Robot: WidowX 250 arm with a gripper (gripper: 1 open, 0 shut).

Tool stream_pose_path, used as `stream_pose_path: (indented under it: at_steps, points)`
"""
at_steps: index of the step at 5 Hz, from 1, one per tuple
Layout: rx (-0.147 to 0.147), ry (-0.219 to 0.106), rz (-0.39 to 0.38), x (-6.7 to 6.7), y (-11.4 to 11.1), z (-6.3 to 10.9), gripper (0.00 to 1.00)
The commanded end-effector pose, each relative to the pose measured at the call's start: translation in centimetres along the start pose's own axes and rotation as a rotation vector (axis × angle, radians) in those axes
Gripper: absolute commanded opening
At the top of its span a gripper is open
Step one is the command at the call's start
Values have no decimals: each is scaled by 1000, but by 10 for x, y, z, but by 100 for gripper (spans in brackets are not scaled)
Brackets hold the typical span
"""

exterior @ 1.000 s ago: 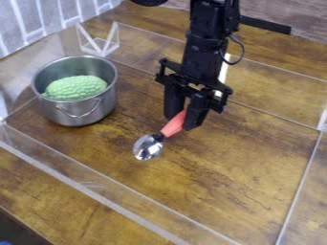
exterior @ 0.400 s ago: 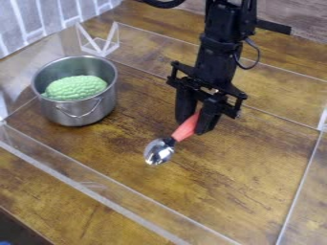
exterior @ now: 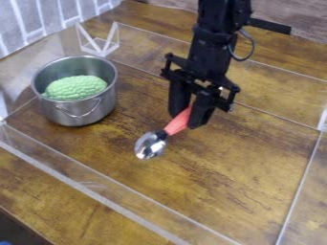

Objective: Move the pink spoon to the left

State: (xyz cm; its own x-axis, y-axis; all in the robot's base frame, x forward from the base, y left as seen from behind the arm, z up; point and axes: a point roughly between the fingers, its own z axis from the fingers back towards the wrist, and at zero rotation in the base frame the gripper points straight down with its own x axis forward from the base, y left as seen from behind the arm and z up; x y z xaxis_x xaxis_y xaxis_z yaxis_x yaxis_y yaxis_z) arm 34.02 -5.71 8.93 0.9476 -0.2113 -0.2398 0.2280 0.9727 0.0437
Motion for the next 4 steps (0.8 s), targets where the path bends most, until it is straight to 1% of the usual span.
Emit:
stream_pose_path:
  at_steps: [1, 2, 3, 4]
  points:
    - [6, -110, 29, -18, 17, 65, 0]
    - [33, -141, 73, -31, 37, 81, 0]
    - [42, -163, 87, -33, 45, 75, 0]
    - [51, -166, 107, -33, 54, 71, 0]
